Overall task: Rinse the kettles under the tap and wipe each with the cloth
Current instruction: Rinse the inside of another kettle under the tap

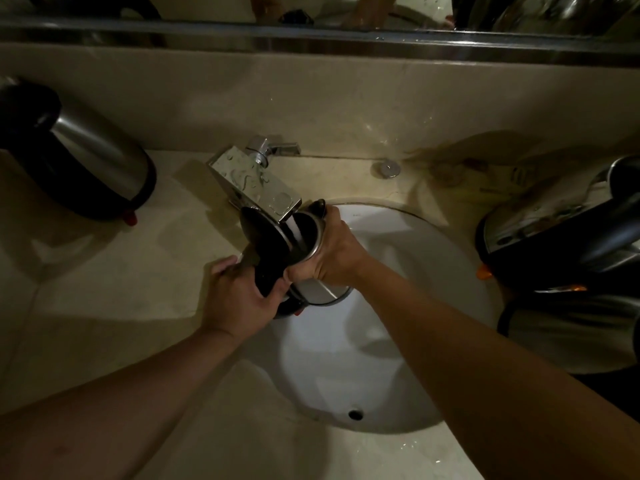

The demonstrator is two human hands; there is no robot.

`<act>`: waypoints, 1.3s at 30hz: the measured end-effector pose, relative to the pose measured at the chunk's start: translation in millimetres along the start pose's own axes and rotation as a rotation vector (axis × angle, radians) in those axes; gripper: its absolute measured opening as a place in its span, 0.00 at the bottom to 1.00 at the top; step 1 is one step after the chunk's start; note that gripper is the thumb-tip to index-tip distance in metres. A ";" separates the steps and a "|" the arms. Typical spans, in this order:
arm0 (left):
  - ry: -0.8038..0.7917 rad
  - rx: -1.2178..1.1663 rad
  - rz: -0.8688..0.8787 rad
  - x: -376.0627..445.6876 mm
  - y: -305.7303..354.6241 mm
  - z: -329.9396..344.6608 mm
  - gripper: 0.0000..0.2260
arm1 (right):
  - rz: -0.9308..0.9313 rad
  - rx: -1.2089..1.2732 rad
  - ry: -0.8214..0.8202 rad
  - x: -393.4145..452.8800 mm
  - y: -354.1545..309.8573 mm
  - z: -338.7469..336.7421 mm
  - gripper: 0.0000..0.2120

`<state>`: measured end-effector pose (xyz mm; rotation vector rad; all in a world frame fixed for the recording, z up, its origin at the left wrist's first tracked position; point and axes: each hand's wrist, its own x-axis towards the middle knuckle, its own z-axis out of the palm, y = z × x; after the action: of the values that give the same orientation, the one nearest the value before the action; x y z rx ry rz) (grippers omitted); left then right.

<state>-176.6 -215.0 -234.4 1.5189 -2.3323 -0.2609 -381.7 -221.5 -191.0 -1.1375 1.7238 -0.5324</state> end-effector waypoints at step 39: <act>-0.028 0.020 0.007 1.1 4.2 -1.5 0.21 | -0.112 0.117 0.127 -5.9 29.0 9.3 0.55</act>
<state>-180.0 -214.2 -231.5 1.5253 -2.3686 -0.2600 -385.9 -201.5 -214.3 -1.1413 1.7193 -0.7790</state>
